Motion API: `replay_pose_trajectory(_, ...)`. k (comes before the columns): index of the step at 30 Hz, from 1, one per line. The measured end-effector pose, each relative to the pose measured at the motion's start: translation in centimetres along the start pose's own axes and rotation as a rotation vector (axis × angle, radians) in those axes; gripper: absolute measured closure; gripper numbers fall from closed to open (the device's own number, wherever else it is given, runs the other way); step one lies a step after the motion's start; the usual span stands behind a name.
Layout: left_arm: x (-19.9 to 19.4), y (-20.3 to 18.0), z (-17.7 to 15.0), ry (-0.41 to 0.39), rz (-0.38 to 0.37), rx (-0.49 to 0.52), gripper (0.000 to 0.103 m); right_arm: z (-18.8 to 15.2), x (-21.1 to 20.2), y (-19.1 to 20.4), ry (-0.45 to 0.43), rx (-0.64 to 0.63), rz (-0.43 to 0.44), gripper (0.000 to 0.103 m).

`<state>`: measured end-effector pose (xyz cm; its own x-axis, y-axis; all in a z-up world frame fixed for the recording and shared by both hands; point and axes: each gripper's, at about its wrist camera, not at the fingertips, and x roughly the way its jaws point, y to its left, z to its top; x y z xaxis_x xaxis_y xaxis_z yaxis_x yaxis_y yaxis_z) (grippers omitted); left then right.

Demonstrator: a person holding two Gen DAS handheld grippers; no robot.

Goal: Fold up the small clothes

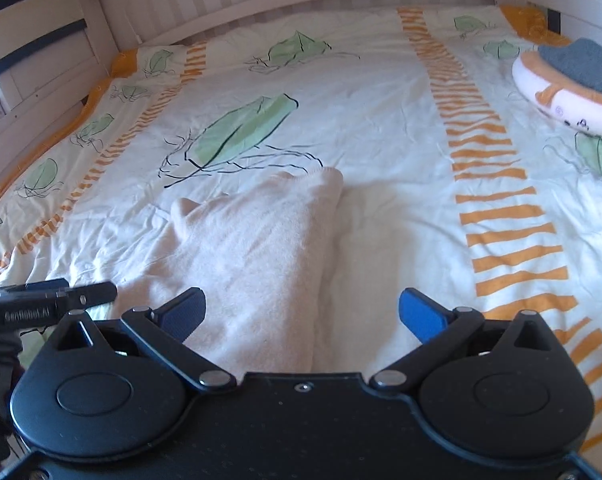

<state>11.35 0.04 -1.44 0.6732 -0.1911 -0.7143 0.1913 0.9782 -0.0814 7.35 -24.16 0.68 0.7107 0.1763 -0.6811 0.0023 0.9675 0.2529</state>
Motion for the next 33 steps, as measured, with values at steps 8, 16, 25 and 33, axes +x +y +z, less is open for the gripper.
replay_pose_trajectory(8,-3.9,-4.5,-1.9,-0.051,0.139,0.093,0.002,-0.8,-2.4,1.3,-0.03,-0.038,-0.044,0.0)
replay_pose_trajectory(16,-6.5,-6.5,-2.7,-0.08,0.192,0.128,0.002,-2.0,-3.6,2.1,-0.006,-0.047,-0.085,0.0)
replay_pose_trajectory(25,-7.0,-6.5,-3.4,-0.032,0.182,0.083,0.002,-3.0,-4.1,2.8,0.027,-0.05,-0.088,0.0)
replay_pose_trajectory(33,-7.0,-6.1,-3.6,-0.012,0.182,0.062,0.002,-3.1,-4.0,3.2,0.032,-0.059,-0.094,0.0)
